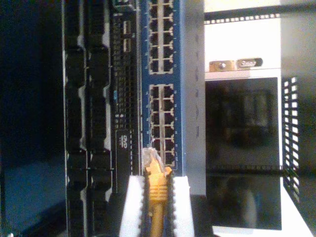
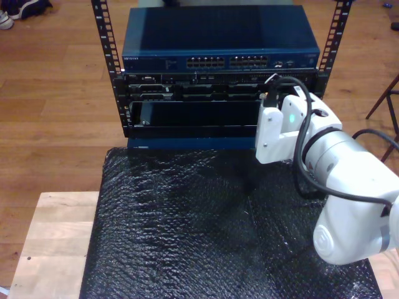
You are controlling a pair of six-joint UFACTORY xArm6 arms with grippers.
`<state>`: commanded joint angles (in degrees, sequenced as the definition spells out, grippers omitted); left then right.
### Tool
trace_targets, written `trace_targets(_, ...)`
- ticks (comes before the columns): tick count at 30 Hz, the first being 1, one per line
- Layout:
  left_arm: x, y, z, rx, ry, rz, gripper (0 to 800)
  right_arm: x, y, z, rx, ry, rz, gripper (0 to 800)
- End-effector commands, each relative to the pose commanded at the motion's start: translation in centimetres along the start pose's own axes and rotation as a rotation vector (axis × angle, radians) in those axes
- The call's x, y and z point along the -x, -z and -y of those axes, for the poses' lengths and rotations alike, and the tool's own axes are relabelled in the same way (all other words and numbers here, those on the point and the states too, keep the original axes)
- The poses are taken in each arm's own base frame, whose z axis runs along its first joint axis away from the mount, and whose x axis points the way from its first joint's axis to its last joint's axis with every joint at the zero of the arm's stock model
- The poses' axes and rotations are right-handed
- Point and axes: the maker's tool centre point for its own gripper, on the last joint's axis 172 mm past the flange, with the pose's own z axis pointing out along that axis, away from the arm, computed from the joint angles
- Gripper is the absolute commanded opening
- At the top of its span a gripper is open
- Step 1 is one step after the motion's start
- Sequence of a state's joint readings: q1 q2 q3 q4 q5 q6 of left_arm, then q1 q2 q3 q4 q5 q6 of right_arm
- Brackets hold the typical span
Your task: Grab the cable and plug it in
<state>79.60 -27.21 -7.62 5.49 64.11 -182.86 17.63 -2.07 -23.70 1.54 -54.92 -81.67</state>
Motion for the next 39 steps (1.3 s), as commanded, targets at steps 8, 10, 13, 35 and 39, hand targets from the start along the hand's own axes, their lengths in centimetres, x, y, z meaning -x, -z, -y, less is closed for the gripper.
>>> trace_targets(8,0.0,0.0,0.0,0.0,0.0,0.0,800,1.7,-0.9,-3.3,0.087,-0.015,0.026,0)
trace_targets(10,0.0,0.0,0.0,0.0,0.0,0.0,800,1.9,-1.6,-3.2,0.086,-0.021,0.032,0)
trace_targets(13,0.1,0.1,0.0,0.0,0.0,0.002,800,1.7,-3.0,-3.9,0.104,-0.016,0.026,0)
trace_targets(35,0.1,0.1,0.0,0.0,0.0,0.002,800,3.7,-5.5,-2.3,0.322,0.053,0.11,0)
trace_targets(39,0.1,0.1,0.0,0.0,0.0,0.002,800,4.2,-5.9,-2.1,0.348,0.075,0.146,0)
